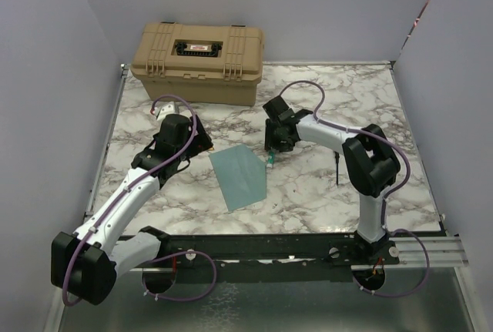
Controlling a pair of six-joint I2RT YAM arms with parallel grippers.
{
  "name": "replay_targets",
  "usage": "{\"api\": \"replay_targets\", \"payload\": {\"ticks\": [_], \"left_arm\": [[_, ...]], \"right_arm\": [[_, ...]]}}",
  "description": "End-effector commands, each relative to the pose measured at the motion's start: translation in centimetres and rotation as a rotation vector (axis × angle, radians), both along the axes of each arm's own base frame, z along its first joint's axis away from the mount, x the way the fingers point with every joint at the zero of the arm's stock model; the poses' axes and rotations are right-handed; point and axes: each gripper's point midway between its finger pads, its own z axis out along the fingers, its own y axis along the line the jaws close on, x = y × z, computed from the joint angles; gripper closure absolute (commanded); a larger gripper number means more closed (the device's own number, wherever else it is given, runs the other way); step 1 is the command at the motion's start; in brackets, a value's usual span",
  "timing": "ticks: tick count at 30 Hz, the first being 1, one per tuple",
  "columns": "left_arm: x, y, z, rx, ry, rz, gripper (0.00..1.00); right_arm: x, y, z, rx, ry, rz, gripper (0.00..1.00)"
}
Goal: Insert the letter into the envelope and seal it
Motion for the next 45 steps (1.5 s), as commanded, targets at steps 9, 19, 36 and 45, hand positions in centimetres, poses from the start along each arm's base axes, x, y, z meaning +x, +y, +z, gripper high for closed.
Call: {"api": "replay_targets", "payload": {"ticks": [9,19,36,45], "left_arm": [[1.0,-0.4,0.2,-0.006,-0.028,-0.016,0.01],[1.2,-1.6,0.5,-0.035,-0.031,-0.074,0.03],[1.8,-17.4,10.4,-0.554,-0.256,-0.608,0.01],[0.5,-21.6,11.5,-0.697,-0.247,-0.702,0.12]], "right_arm": [[-0.3,-0.5,-1.7,-0.058,0.088,-0.086,0.53],[-1.1,-0.6,-2.1,-0.047,0.117,-0.099,0.82],[0.4,3.1,21.7,0.655,-0.403,0.0,0.86],[-1.3,4.5,27.0,0.814,-0.439,0.082,0.86]]}}
